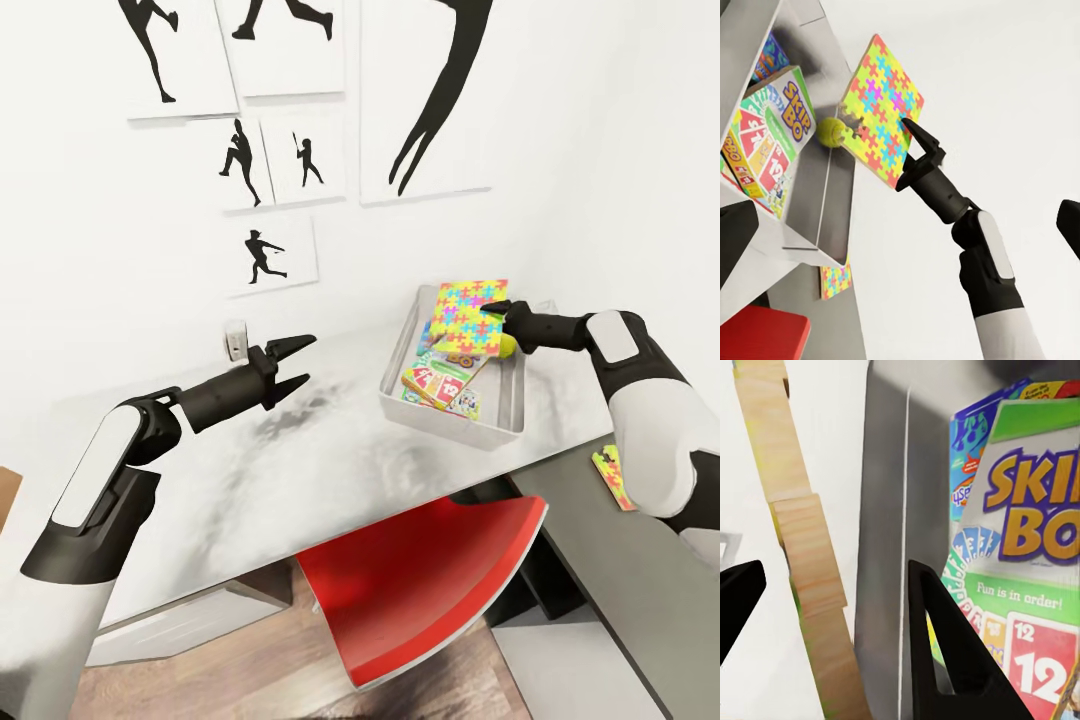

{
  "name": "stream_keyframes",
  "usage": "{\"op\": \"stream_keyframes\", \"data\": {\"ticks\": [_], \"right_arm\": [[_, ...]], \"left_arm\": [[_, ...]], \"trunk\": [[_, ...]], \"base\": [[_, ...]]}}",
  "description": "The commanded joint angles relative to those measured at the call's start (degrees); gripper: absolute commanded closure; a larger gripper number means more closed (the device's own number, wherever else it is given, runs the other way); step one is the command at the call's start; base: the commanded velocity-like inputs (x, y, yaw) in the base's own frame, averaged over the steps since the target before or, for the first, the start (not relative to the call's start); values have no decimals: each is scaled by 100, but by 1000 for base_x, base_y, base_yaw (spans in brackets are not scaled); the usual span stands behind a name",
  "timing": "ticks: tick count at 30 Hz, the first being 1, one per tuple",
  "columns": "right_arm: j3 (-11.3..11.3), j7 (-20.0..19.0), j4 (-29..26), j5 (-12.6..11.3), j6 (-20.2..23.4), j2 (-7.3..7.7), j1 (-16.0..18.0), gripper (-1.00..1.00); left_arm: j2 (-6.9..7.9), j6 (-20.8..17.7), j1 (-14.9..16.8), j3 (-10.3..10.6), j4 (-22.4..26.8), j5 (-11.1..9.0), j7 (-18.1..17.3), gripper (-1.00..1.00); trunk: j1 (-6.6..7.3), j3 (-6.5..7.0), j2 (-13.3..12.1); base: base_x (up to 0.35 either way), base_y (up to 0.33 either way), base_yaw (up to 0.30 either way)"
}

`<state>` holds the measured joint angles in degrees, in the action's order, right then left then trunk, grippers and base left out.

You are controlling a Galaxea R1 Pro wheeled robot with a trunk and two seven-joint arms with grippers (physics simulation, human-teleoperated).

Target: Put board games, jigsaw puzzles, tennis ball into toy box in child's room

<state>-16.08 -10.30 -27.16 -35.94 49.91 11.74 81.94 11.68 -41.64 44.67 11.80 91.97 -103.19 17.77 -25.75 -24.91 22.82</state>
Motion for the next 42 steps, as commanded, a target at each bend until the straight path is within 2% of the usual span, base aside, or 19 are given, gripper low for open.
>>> {"op": "stream_keyframes", "data": {"ticks": [1, 20, 32, 42], "right_arm": [[-36, -29, -27, 65, 31, -2, 29, 100], [-38, 17, -178, 68, 84, -3, 78, 100], [-36, 12, -182, 69, 99, 3, 61, 100], [-39, 10, -184, 69, 98, 32, 58, 100]], "left_arm": [[1, 1, 7, 3, 5, -61, 52, -100], [-7, -5, 35, -3, 5, -55, 7, -100], [-20, -10, 57, 28, 5, -52, 31, -100], [-25, -11, 61, 33, 5, -52, 48, -100]], "trunk": [[-3, -10, 10], [-3, -10, 10], [-3, -10, 10], [-3, -10, 10]], "base": [[0, 0, 0], [5, 0, 0], [176, 0, 0], [69, 0, 0]]}}
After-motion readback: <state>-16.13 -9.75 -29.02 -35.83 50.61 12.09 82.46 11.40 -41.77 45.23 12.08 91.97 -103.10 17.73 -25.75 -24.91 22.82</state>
